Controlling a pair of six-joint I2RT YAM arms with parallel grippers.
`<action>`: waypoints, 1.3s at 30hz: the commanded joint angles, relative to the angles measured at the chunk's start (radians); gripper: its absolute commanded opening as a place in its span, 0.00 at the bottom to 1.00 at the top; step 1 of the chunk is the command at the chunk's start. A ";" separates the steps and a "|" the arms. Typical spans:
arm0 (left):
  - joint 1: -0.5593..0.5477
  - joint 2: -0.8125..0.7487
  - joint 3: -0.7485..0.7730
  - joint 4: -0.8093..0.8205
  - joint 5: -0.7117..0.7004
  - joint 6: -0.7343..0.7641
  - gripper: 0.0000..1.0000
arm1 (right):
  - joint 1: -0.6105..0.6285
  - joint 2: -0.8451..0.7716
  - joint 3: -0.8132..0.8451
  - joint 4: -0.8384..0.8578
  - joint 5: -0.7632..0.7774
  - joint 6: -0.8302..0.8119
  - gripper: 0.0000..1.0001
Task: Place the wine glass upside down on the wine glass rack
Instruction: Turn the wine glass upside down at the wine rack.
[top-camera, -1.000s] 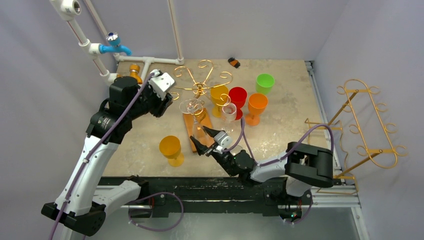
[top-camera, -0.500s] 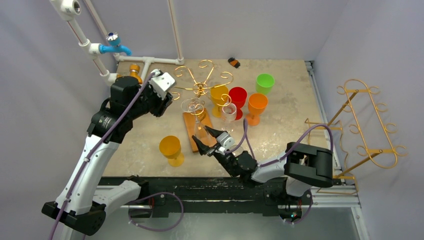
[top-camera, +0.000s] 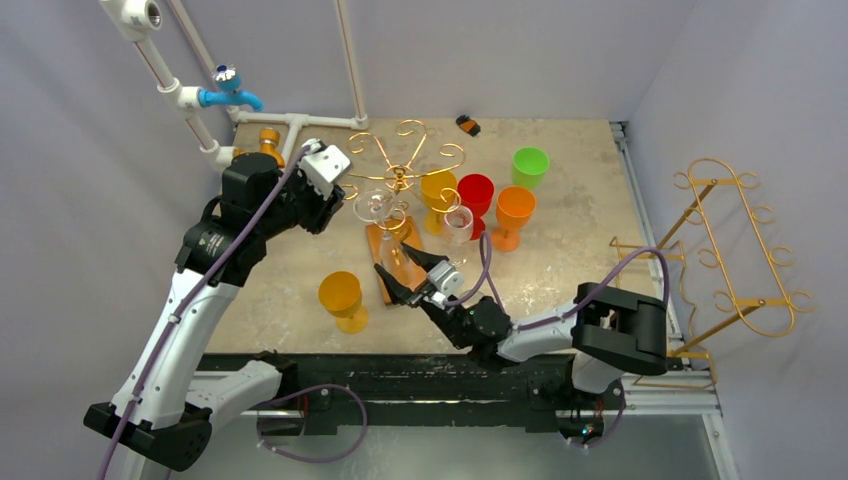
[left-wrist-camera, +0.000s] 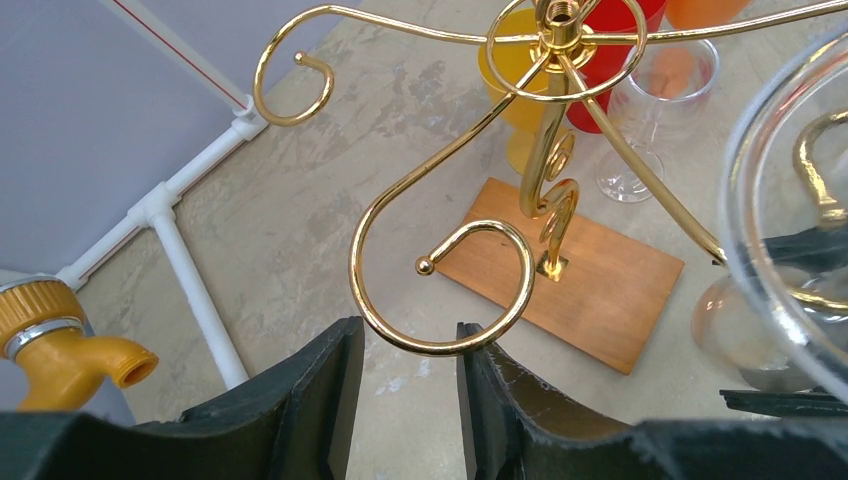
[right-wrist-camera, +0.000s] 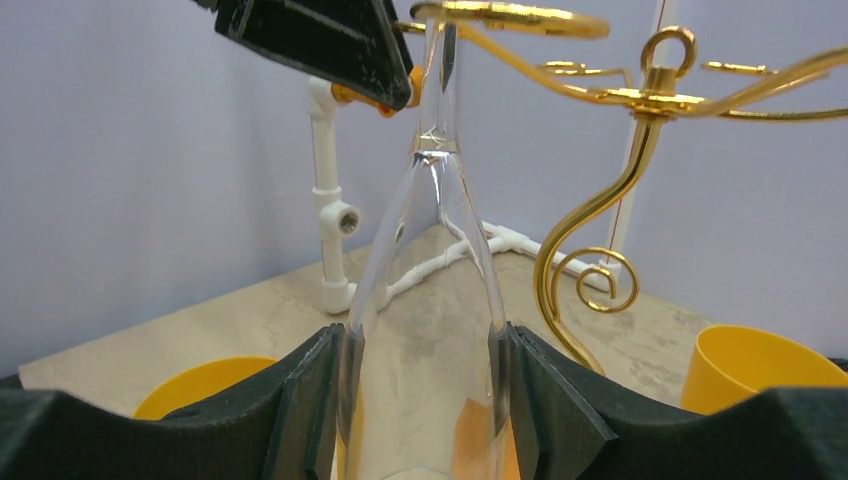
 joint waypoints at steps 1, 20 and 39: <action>-0.001 0.004 -0.003 0.005 -0.048 -0.015 0.42 | 0.003 -0.045 0.069 0.281 -0.031 -0.043 0.00; -0.001 0.007 -0.009 0.011 -0.060 -0.008 0.41 | -0.026 -0.083 0.000 0.326 0.080 0.030 0.00; 0.000 0.014 0.005 0.025 -0.065 -0.017 0.41 | -0.058 0.046 -0.010 0.327 0.120 0.081 0.10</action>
